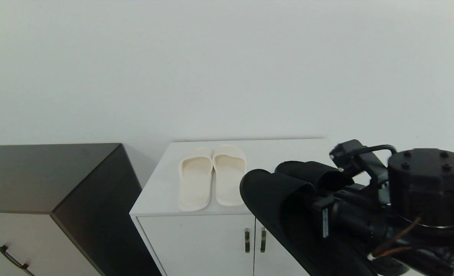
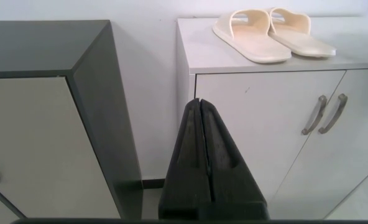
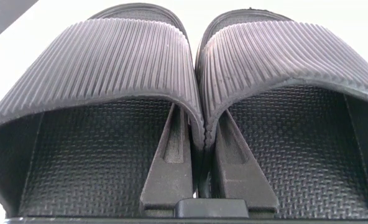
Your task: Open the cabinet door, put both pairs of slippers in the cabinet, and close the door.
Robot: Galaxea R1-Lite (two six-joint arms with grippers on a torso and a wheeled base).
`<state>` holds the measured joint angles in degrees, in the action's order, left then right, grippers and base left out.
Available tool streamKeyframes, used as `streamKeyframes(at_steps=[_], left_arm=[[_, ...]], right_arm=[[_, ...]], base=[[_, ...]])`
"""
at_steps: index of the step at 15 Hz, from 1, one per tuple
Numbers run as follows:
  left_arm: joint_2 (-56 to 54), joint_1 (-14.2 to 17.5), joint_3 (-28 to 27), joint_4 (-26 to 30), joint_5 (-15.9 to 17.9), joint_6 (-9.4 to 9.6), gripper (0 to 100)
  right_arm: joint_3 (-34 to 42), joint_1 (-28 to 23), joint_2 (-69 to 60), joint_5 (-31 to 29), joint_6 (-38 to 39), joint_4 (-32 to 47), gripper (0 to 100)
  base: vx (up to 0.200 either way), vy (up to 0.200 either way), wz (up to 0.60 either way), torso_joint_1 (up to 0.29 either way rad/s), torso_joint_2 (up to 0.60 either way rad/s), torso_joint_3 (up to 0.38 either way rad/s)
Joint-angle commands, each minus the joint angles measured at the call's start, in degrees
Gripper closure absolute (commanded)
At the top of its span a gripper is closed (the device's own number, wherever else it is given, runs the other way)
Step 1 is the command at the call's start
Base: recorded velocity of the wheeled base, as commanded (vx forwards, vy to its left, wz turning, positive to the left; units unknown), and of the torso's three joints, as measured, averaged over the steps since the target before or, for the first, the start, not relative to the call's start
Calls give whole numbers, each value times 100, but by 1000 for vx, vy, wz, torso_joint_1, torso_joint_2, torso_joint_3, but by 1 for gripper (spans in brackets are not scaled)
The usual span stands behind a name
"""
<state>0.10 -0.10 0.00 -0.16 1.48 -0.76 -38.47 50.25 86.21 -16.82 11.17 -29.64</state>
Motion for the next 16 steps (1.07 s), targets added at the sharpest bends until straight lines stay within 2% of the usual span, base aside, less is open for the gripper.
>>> streamKeyframes(at_steps=[1,7,16], left_arm=[[-1,1,0,-2,2,-4,100],[-1,1,0,-2,2,-4,100],[-1,1,0,-2,2,-4,100]], right_arm=[[446,-121,-650,144,0,2,100],[613,-129,-676,267,-159,2,100],[727,-138,-676,276,-264,-16,100]], base=[[0,0,0,0,0,0],[0,0,0,0,0,0],[-200,0,0,1,0,4]])
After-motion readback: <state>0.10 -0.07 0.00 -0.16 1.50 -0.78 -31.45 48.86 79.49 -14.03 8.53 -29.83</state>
